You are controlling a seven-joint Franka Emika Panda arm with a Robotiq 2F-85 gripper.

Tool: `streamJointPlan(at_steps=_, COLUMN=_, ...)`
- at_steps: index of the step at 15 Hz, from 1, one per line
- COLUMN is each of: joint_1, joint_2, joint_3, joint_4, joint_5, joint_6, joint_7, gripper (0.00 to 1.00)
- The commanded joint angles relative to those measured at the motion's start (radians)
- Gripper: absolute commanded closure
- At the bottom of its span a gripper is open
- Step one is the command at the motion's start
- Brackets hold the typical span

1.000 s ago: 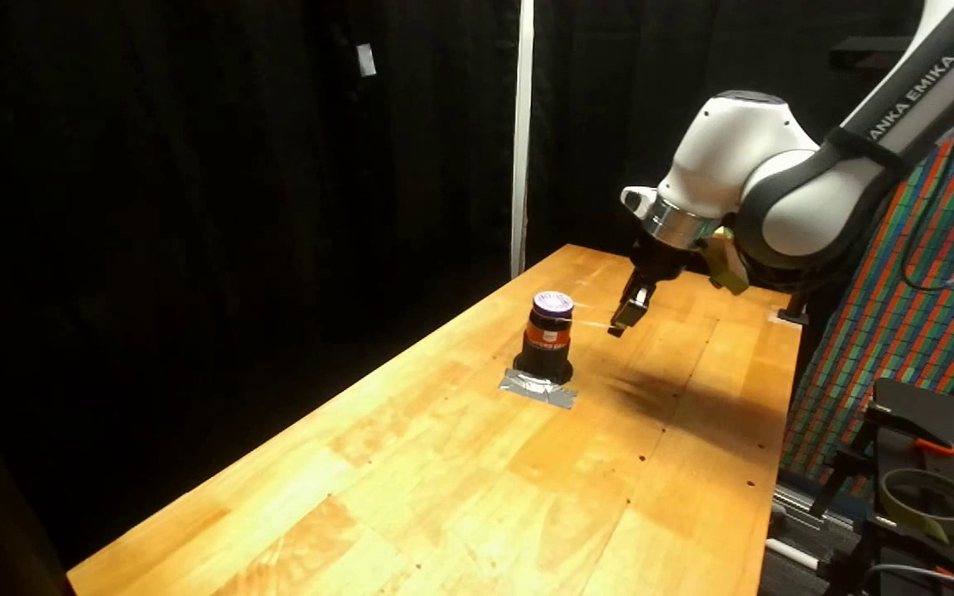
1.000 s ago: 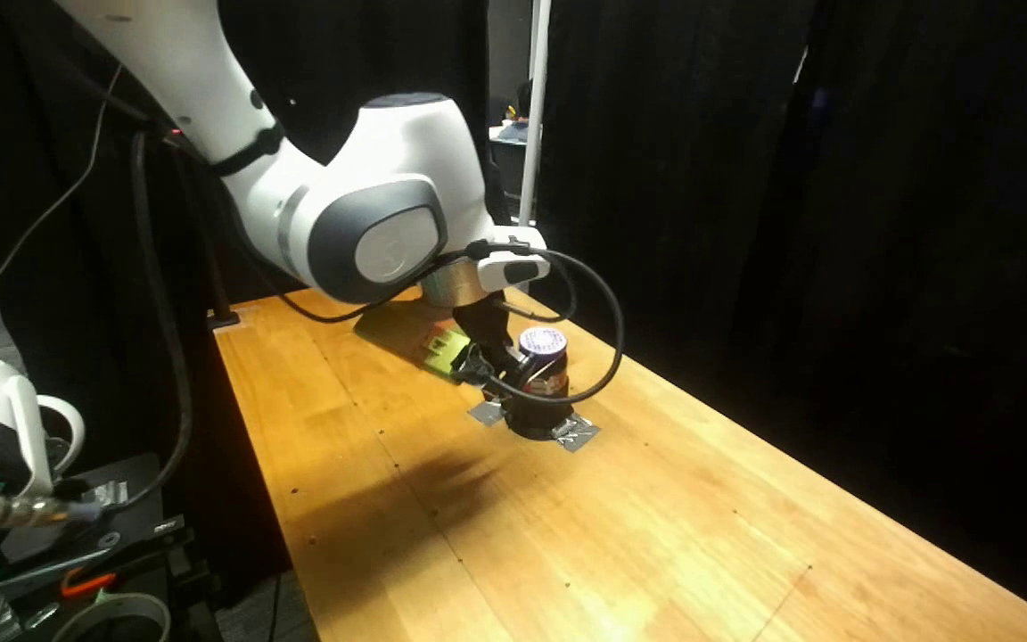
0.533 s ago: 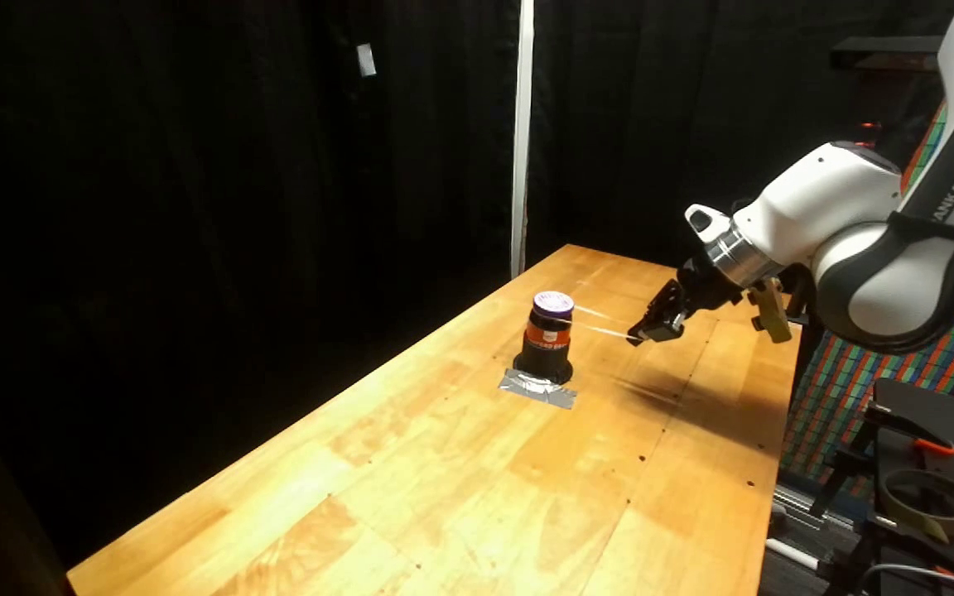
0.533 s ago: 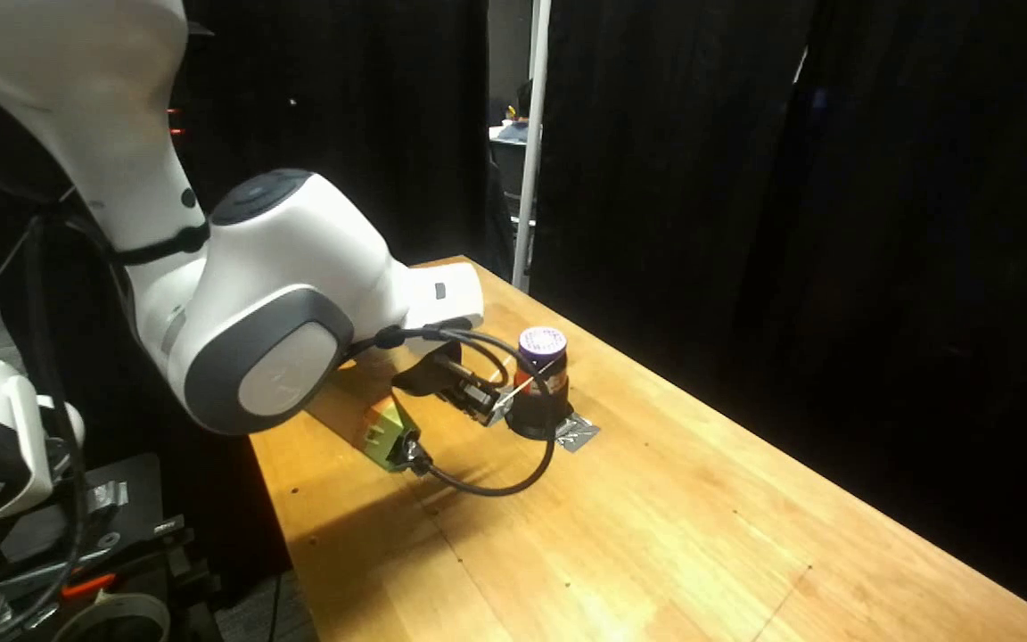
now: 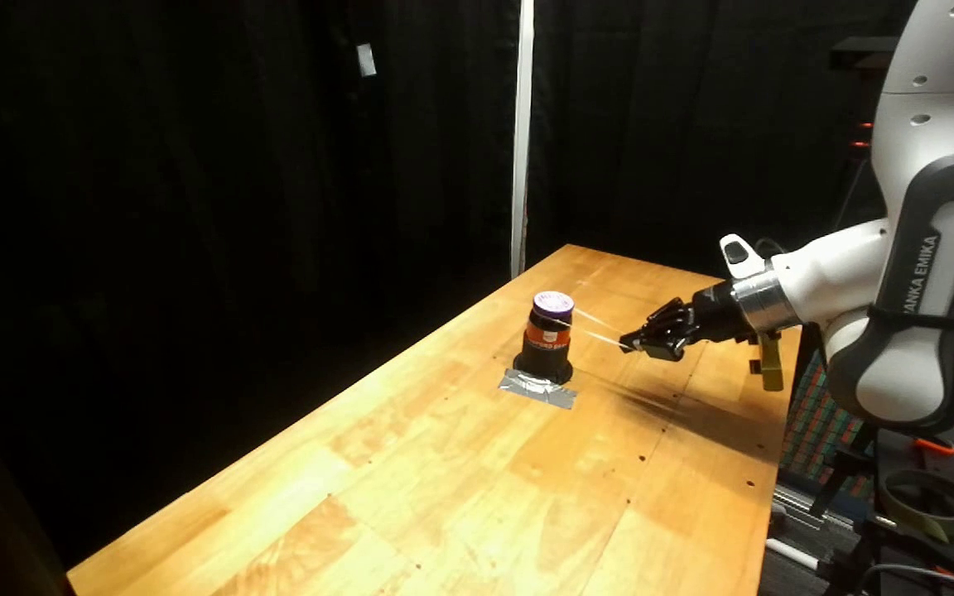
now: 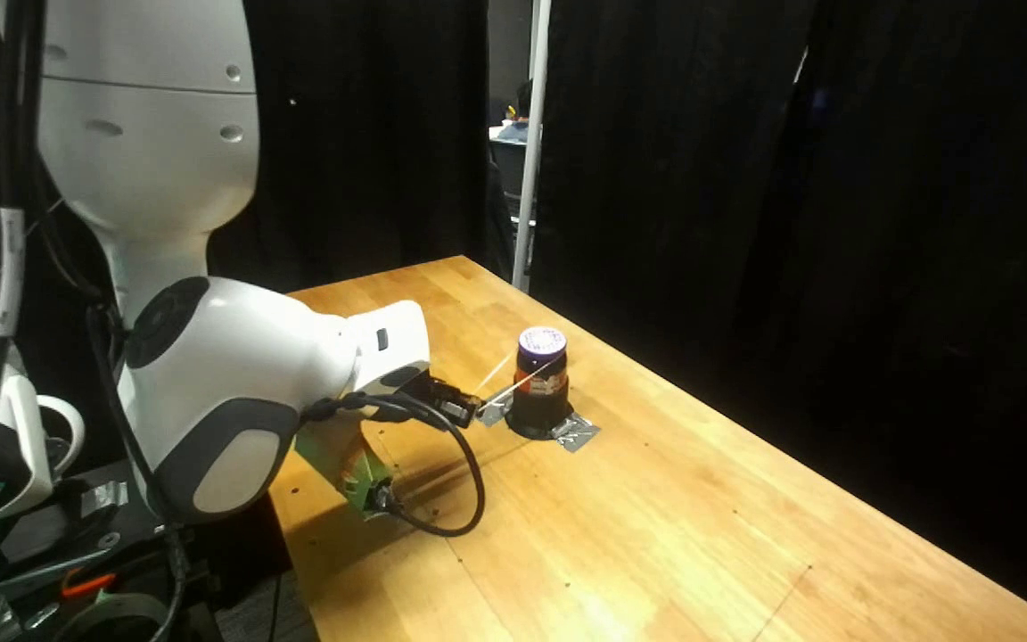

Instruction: Put the elastic around the bottle

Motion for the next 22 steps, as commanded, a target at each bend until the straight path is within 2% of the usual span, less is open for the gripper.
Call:
streamJointPlan(at_steps=1, joint_1=0.037, joint_2=0.019, joint_3=0.015, joint_4=0.041, joint_5=0.113, joint_6=0.11, joint_7=-0.056, gripper=0.86)
streamJointPlan(at_steps=4, joint_1=0.068, joint_2=-0.021, joint_3=0.02, joint_4=0.111, joint_5=0.195, joint_6=0.068, joint_7=-0.072, gripper=0.86)
streamJointPlan(at_steps=6, joint_1=0.086, joint_2=-0.018, joint_3=0.019, joint_4=0.134, joint_5=0.231, joint_6=0.123, joint_7=-0.085, gripper=0.86)
streamJointPlan(at_steps=7, joint_1=0.093, joint_2=-0.058, joint_3=0.018, joint_4=0.159, joint_5=0.243, joint_6=0.067, joint_7=-0.099, gripper=0.86)
streamJointPlan(at_steps=8, joint_1=0.1, joint_2=-0.058, joint_3=0.017, joint_4=0.162, joint_5=0.257, joint_6=0.066, joint_7=-0.108, gripper=0.86)
streamJointPlan(at_steps=9, joint_1=0.107, joint_2=-0.024, joint_3=0.018, joint_4=0.141, joint_5=0.272, joint_6=0.138, joint_7=-0.109, gripper=0.85)
streamJointPlan(at_steps=10, joint_1=0.114, joint_2=-0.06, joint_3=0.016, joint_4=0.155, joint_5=0.295, joint_6=0.083, joint_7=-0.127, gripper=0.88)
streamJointPlan(at_steps=11, joint_1=0.168, joint_2=-0.069, joint_3=-0.042, joint_4=0.151, joint_5=0.284, joint_6=0.066, joint_7=-0.083, gripper=0.61)
streamJointPlan(at_steps=12, joint_1=0.109, joint_2=-0.054, joint_3=0.011, joint_4=0.114, joint_5=0.267, joint_6=0.105, joint_7=-0.116, gripper=0.63)
streamJointPlan(at_steps=13, joint_1=0.1, joint_2=-0.065, joint_3=0.004, joint_4=0.072, joint_5=0.23, joint_6=0.082, joint_7=-0.114, gripper=0.61)
streamJointPlan(at_steps=14, joint_1=0.094, joint_2=-0.103, joint_3=-0.001, joint_4=0.054, joint_5=0.217, joint_6=0.006, joint_7=-0.13, gripper=0.56)
streamJointPlan(at_steps=15, joint_1=0.09, joint_2=-0.179, joint_3=-0.01, joint_4=0.025, joint_5=0.214, joint_6=-0.137, joint_7=-0.16, gripper=0.49)
streamJointPlan(at_steps=19, joint_1=0.116, joint_2=-0.318, joint_3=-0.072, joint_4=-0.031, joint_5=0.292, joint_6=-0.444, joint_7=-0.279, gripper=0.17)
streamJointPlan(at_steps=21, joint_1=0.138, joint_2=-0.384, joint_3=-0.101, joint_4=-0.035, joint_5=0.391, joint_6=-0.615, joint_7=-0.392, gripper=0.02)
streamJointPlan(at_steps=22, joint_1=0.169, joint_2=-0.422, joint_3=-0.137, joint_4=-0.024, joint_5=0.454, joint_6=-0.701, joint_7=-0.464, gripper=0.0)
